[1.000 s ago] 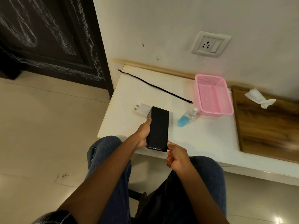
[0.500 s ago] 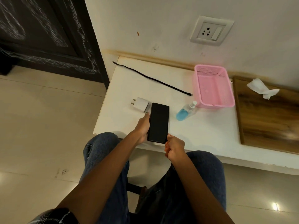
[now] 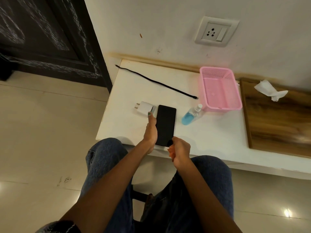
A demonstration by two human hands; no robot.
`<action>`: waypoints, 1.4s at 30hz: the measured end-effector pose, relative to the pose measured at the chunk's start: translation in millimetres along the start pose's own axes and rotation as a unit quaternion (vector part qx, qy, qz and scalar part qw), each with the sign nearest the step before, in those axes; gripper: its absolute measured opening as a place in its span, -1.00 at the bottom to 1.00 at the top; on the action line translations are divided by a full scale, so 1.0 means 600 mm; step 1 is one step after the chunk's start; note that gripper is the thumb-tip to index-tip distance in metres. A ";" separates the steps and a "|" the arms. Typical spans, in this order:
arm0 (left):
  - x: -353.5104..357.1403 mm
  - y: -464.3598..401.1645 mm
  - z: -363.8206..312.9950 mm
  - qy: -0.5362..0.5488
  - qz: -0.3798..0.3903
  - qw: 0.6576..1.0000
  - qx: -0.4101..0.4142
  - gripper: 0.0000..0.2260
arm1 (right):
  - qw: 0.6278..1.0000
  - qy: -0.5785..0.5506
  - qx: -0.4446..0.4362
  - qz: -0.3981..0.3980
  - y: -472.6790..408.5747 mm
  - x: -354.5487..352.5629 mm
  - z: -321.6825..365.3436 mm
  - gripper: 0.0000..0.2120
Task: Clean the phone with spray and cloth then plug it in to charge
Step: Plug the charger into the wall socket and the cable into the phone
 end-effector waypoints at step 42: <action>-0.079 -0.070 -0.128 -0.694 -0.036 0.693 0.193 -0.35 | 0.926 0.124 -0.323 -0.151 0.088 -0.119 0.168 -0.78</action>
Point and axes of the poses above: each hand's wrist, its own y-axis away from the middle knuckle, its own x-axis out of the palm, z = x × y, the point moved 8 cm from there along -y, towards the middle knuckle, and after that the axes turned 6 degrees about z, right-handed, at the moved point
